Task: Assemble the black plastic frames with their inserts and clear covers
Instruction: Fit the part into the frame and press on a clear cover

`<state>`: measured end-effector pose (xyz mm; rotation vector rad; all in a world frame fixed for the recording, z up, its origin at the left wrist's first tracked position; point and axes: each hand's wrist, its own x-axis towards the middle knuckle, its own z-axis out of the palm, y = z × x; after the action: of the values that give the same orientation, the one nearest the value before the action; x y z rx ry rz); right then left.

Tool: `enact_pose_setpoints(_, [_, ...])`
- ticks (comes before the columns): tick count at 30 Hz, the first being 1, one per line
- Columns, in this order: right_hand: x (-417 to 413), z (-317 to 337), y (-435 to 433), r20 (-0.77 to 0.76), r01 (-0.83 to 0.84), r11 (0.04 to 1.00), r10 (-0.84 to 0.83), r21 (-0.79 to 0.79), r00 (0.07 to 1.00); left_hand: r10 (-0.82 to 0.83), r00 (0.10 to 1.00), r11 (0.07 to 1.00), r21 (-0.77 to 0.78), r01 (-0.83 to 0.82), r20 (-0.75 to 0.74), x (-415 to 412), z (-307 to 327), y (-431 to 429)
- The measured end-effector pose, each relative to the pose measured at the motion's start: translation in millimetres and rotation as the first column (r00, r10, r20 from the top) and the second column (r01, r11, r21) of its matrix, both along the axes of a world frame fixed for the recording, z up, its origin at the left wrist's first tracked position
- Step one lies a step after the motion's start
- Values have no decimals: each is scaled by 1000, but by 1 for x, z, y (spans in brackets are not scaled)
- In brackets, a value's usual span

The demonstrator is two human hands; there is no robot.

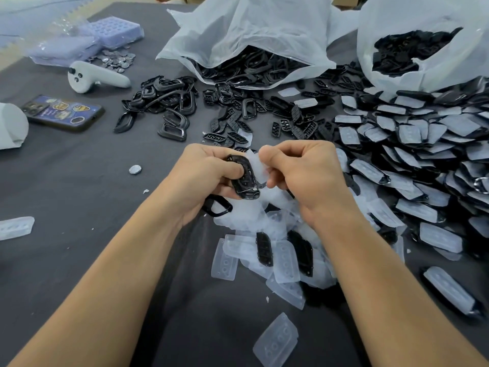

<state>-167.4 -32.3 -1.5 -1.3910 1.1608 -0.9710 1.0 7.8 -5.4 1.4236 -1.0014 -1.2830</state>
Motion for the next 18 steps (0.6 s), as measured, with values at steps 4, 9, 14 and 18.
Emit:
enact_pose_setpoints(4, [-3,6,-1,264,71,990,-102,126,959,33,998,999,17,-33,45,4,0,0])
enact_pose_setpoints(9, [-9,10,-3,61,-25,997,29,-68,998,55,996,998,-33,-58,-74,9,5,-1])
enact_pose_setpoints(14, [1,2,3,-75,-98,992,92,-79,993,5,998,999,-41,-8,-66,7,5,0])
enact_pose_setpoints(18, [-1,6,3,91,-115,989,106,97,990,-29,999,990,-137,23,-38,7,6,2])
